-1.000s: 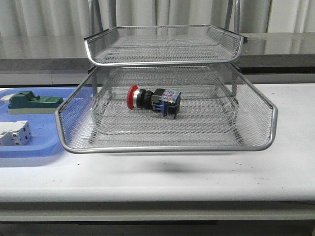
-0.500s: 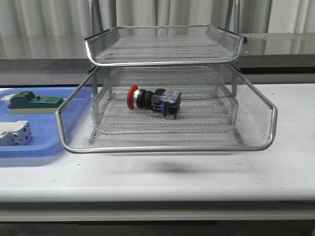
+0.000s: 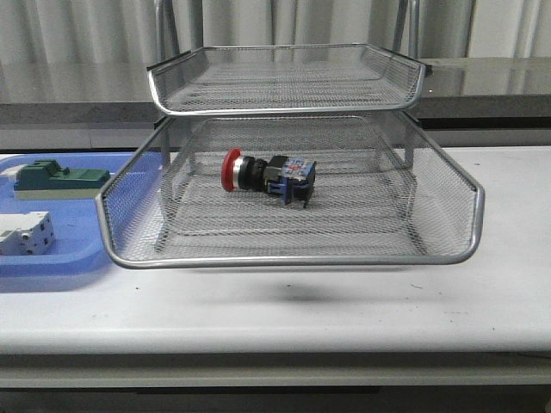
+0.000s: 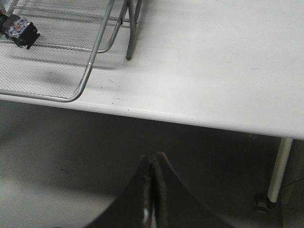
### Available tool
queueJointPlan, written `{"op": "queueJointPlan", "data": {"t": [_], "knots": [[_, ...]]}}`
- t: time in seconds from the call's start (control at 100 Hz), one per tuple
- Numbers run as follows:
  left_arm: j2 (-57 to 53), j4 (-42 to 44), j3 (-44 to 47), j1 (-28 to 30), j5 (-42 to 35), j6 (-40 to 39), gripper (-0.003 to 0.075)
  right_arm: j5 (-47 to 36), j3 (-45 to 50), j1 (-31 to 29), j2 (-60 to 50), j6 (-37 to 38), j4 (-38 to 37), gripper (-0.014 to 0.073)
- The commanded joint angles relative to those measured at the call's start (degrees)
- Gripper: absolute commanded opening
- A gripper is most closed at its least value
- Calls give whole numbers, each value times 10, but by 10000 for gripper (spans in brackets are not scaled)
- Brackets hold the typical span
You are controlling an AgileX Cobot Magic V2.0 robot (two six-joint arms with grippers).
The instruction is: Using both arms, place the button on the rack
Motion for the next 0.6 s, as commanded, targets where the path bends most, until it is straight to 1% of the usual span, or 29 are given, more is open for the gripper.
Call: {"op": "queueJointPlan", "data": {"t": [0.0,0.16,0.22,0.29,0.36,0.48,0.5,0.52,0.55,0.59], "knots": [[4,-11,-16,1,-52,-7,421,-30,-17,-3,5,-1,0,-70],[4,-12,-16,1,-60,-7,419,-30,-17,-3,5,-1,0,-70],[4,-12,-16,1,-60,-7,398,-30,-17,-3,5,-1,0,-70],[4,-12,-16,1,-60,-7,335,-30,-17,-3,5,-1,0,-70],[4,-12,-16,1,-60,-7,246,-30,-17,-3,5,-1,0,-70],[4,-12,-16,1,-60,-7,64,-30,-17,-3,5,-1,0,-70],[4,-12,-16,1,-60,-7,44,-30,-17,-3,5,-1,0,-70],[4,-12,-16,1,-60,-7,6,-30,-17,-3,5,-1,0,-70],[4,-12,-16,1,-60,-7,-20,-30,-17,-3,5,-1,0,-70],[4,-12,-16,1,-60,-7,-20,-30,-17,-3,5,-1,0,-70]]}}
